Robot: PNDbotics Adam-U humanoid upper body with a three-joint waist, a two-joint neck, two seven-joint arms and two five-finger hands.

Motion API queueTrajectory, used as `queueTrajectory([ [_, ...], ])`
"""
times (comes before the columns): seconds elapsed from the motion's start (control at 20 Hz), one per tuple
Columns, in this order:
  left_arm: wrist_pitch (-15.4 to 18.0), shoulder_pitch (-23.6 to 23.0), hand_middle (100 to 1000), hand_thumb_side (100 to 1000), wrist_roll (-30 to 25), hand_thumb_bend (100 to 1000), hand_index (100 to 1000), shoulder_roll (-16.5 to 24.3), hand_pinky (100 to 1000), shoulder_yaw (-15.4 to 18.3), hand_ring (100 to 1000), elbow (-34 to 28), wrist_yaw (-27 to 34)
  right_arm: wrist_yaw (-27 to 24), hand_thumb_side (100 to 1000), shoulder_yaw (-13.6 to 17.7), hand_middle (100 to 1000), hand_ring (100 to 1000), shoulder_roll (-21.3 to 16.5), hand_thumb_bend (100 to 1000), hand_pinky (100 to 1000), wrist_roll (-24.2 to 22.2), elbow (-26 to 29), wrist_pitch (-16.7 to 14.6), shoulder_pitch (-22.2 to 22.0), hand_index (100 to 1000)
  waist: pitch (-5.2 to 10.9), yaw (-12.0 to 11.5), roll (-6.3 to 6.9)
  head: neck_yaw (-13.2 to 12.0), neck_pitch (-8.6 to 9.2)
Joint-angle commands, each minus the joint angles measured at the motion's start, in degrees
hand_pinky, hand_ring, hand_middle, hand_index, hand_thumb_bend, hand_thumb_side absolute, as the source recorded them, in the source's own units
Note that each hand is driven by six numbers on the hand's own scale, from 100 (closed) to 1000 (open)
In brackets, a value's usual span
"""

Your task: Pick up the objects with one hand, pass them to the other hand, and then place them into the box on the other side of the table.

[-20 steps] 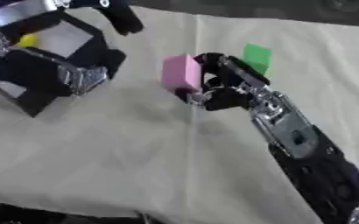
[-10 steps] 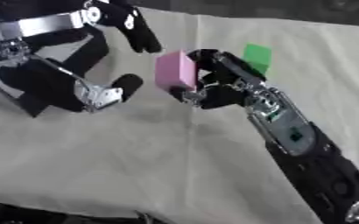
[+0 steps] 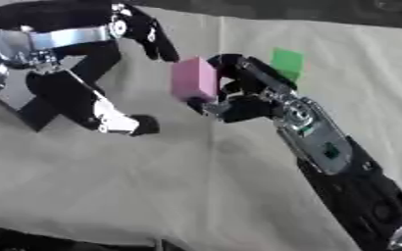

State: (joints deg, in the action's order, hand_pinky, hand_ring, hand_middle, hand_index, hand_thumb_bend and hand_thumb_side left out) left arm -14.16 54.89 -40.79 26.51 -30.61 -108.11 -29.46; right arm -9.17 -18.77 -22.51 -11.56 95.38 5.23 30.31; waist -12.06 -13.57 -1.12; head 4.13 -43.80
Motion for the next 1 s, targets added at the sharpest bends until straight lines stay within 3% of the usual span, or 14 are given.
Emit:
queueTrajectory([
  [0.05,0.9,1.02,718,340,1.11,662,816,-0.2,876,-0.01,766,0.06,-4.37,0.46,100,0.17,325,742,-0.44,366,316,-0.07,1.56,-0.11,0.99,450,0.93,-0.11,0.19,-0.24,-0.31],
  [0.25,1.33,1.04,717,333,2.35,666,815,-0.73,875,-0.29,765,1.19,-7.31,0.7,100,0.13,325,745,-0.25,363,317,-0.43,1.58,-0.62,0.91,449,0.89,-0.24,0.25,-0.41,-0.31],
  [0.45,0.71,1.5,723,394,2.46,623,823,-1.93,878,-0.85,768,4.91,-7.87,0.76,100,0.16,325,745,0.27,353,317,-0.81,1.2,-1.74,0.91,448,0.82,-0.43,0.46,-0.62,-0.31],
  [0.8,-0.95,2.01,696,405,3.5,541,801,-3.15,863,-1.13,747,9.38,-6.84,0.33,100,-0.06,348,746,0.89,341,319,-1.57,0.28,-4.47,0.9,449,0.71,-0.53,0.59,-0.95,-0.31],
  [1.0,-1.81,2.18,690,412,4.89,555,793,-3.85,857,-2.02,745,11.66,-6.26,0.91,100,-0.45,350,743,0.96,362,313,-2.09,0.99,-4.94,0.87,445,0.72,-0.53,0.56,-0.96,-0.31],
])
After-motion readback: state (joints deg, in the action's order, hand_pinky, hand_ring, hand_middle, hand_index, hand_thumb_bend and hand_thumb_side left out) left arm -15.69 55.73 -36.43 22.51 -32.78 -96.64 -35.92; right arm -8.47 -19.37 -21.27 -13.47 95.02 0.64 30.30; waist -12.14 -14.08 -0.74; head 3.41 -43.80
